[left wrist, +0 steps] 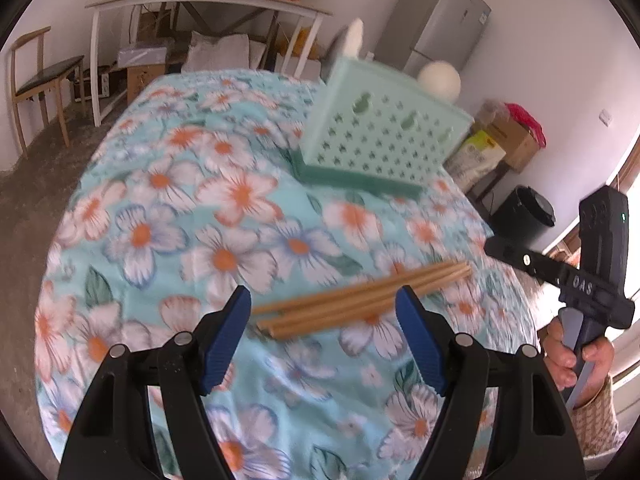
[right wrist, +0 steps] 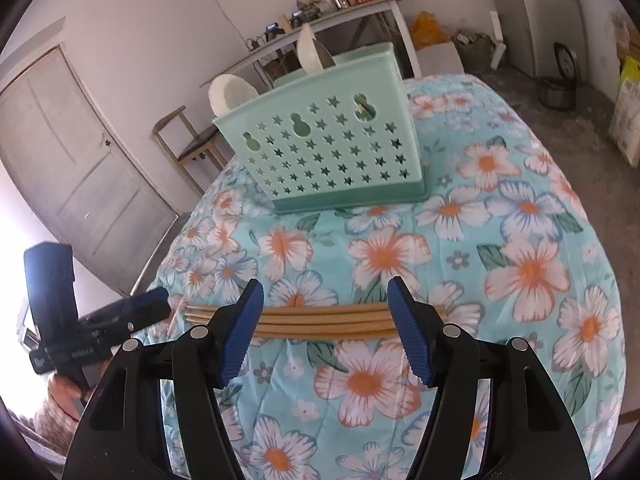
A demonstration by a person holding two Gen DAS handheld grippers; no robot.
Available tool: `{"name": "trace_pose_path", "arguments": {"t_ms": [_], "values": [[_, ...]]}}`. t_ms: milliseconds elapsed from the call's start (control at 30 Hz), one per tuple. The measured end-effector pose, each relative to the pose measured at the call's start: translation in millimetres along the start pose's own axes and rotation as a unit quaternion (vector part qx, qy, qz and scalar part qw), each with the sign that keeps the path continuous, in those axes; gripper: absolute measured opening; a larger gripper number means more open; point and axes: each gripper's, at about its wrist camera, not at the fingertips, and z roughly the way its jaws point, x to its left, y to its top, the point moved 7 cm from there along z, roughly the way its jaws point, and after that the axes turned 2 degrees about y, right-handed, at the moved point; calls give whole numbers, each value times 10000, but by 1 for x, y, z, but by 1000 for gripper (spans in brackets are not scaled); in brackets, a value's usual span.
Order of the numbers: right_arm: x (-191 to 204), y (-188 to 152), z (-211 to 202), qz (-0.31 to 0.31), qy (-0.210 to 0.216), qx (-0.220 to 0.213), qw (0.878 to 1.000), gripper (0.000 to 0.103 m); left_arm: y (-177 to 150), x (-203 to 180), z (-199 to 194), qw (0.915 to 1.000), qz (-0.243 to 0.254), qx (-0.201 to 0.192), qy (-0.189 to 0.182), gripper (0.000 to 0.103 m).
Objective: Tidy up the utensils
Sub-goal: 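Move both tools down over the wooden chopsticks on the quilt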
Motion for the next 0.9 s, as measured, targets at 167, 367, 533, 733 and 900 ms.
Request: {"name": "trace_pose_path", "arguments": {"t_ms": [167, 367, 533, 733, 900], "values": [[-4, -4, 0, 104, 30, 51, 9999, 62, -19, -11, 11, 9995, -13, 298, -126, 72], [-9, -12, -1, 256, 164, 91, 9995, 63, -35, -20, 21, 9974, -336, 492, -411, 71], [-12, -14, 2, 327, 217, 145, 9991, 63, -39, -17, 28, 9922, -879, 534, -707, 61], [-16, -15, 3, 436, 294, 162, 9985, 63, -36, 0, 34, 9747, -1827, 423, -1215, 52], [-18, -16, 3, 482, 336, 176, 9981, 63, -31, 17, 44, 9565, -2569, 237, -1364, 33]]}}
